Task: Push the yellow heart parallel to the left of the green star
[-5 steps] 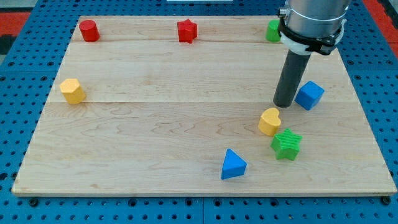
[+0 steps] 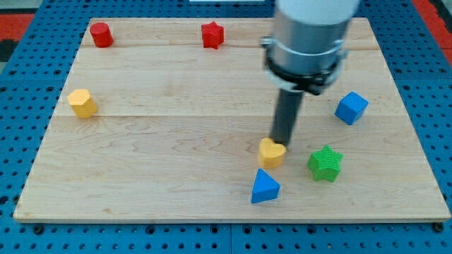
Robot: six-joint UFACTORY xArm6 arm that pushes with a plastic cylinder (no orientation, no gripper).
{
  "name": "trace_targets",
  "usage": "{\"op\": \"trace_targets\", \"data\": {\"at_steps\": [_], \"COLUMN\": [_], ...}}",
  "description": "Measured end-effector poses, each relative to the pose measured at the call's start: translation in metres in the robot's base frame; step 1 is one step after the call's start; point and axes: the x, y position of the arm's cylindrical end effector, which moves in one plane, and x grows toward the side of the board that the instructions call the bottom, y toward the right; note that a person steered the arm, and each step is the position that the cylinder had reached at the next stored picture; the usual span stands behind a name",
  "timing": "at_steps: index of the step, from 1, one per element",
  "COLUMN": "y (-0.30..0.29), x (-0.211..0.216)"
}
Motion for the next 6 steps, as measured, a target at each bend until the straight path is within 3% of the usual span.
{"op": "trace_targets", "data": {"at_steps": [1,3,4,6], "y": [-0.033,0.016,0.022,-0.055], "x": [0.000,0.001,0.029,0.034]}}
